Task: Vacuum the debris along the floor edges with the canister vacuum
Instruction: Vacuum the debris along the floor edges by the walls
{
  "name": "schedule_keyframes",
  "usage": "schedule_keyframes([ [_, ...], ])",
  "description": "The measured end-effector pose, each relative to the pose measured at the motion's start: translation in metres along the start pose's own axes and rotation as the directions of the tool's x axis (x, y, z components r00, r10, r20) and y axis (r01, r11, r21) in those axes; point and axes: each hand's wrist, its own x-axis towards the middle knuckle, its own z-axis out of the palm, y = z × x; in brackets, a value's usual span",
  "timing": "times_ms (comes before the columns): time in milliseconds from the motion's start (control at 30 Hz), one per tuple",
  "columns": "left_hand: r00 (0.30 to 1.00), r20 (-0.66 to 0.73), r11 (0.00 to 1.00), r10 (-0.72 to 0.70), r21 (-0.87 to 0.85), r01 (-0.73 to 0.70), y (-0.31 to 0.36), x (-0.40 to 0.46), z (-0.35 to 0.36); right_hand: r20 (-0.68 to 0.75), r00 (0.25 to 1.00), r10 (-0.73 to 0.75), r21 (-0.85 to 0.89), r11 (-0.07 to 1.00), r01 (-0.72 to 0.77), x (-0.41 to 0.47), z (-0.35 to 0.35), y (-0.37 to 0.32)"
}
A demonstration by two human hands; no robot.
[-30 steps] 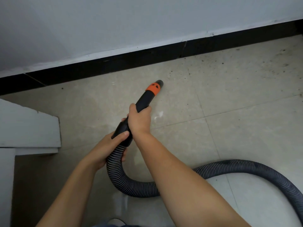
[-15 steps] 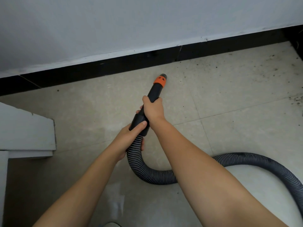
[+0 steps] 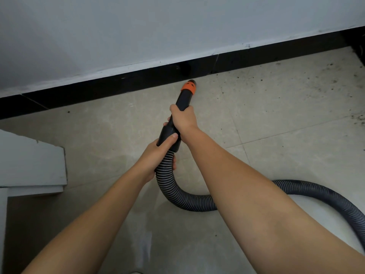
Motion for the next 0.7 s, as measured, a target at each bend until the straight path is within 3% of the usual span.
schedule_keyframes([
  [300,0.998,0.069,0.996,-0.011,0.092,0.005,0.019,0.013,0.009,-0.07,0.998,-0.001,0.086,0.996,0.007,0.017,-0.017,-0.007],
  [700,0.989,0.118,0.988,-0.094,0.134,0.078,-0.03,-0.048,-0.058,-0.039,0.998,0.048,0.209,0.977,-0.039,-0.062,0.022,0.05],
])
